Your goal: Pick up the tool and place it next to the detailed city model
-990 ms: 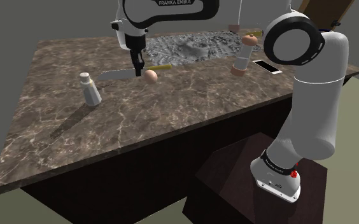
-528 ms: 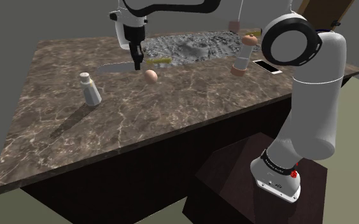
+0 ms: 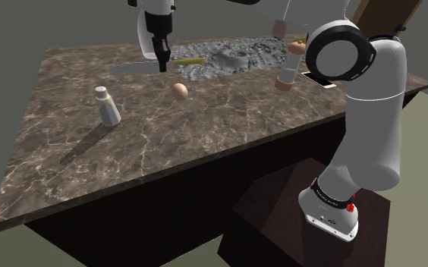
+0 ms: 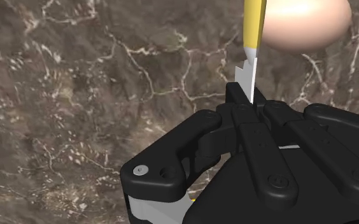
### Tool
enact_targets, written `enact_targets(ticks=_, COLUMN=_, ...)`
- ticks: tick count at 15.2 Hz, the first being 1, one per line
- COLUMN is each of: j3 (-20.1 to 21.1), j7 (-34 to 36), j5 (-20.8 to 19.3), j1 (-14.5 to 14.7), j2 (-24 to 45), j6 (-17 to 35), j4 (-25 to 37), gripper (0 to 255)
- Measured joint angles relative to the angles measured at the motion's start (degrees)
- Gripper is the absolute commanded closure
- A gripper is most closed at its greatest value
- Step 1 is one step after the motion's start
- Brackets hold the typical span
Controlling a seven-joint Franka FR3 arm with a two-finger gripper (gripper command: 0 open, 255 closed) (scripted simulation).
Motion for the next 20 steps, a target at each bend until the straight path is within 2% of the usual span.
enact_targets(ticks=4, j3=0.0, j7=0.0, j5=-0.2, j1=0.3, j2=2.1, j6=-4.6, j4=6.6, gripper=255)
enact_targets(ticks=9, j3=-0.1, j7=0.1, j5=-0.5, j1=0.9, j2=6.7, j6=-11.5, j4=18.2, gripper=255)
enact_targets(ticks=13, j3=0.2, j7=-0.2, j5=0.5, j1=-0.6, j2=-6.5, j6=-4.6, j4=-1.9, gripper=255)
enact_targets(ticks=14, j3=0.1, j7=-0.7, j5=0.9, j1=-1.2, j2=-10.9, j6=-2.2, j4=-8.8, gripper=255)
enact_targets(ticks=17, j3=-0.1, j7=-1.7, j5=1.7, j1=-2.1, j2=-19.8, j6=1.5, j4=-21.3, gripper=255)
enact_targets(ticks=20, j3=-0.5, j7=-2.6, j5=2.2, j1=-2.7, j2=-26.9, j6=3.3, j4=-30.1, gripper=255)
